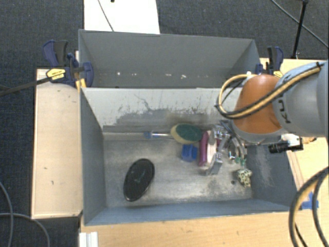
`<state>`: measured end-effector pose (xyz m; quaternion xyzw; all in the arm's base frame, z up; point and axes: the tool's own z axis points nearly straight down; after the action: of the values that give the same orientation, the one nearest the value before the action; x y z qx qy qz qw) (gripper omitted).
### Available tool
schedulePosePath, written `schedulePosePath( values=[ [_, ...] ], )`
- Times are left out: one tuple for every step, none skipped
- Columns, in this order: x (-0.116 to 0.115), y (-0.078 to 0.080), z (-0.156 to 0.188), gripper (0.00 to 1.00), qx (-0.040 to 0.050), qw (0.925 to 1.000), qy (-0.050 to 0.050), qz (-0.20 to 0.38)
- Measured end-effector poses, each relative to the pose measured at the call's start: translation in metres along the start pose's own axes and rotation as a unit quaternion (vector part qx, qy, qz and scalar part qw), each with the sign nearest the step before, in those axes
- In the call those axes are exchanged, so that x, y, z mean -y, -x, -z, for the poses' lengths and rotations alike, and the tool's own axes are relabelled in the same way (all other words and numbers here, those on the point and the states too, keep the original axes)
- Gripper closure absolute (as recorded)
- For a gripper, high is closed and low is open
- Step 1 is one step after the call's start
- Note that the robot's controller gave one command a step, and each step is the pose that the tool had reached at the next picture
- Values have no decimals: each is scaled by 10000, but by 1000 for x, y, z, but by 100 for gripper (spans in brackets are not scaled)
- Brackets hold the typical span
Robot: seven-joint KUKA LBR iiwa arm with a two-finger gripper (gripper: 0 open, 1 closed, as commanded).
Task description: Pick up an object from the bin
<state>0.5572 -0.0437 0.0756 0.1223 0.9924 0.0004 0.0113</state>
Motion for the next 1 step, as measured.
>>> schedulePosePath(
  values=[
    [-2,-15,-1,0,-26,9966,0,-825]
  ],
)
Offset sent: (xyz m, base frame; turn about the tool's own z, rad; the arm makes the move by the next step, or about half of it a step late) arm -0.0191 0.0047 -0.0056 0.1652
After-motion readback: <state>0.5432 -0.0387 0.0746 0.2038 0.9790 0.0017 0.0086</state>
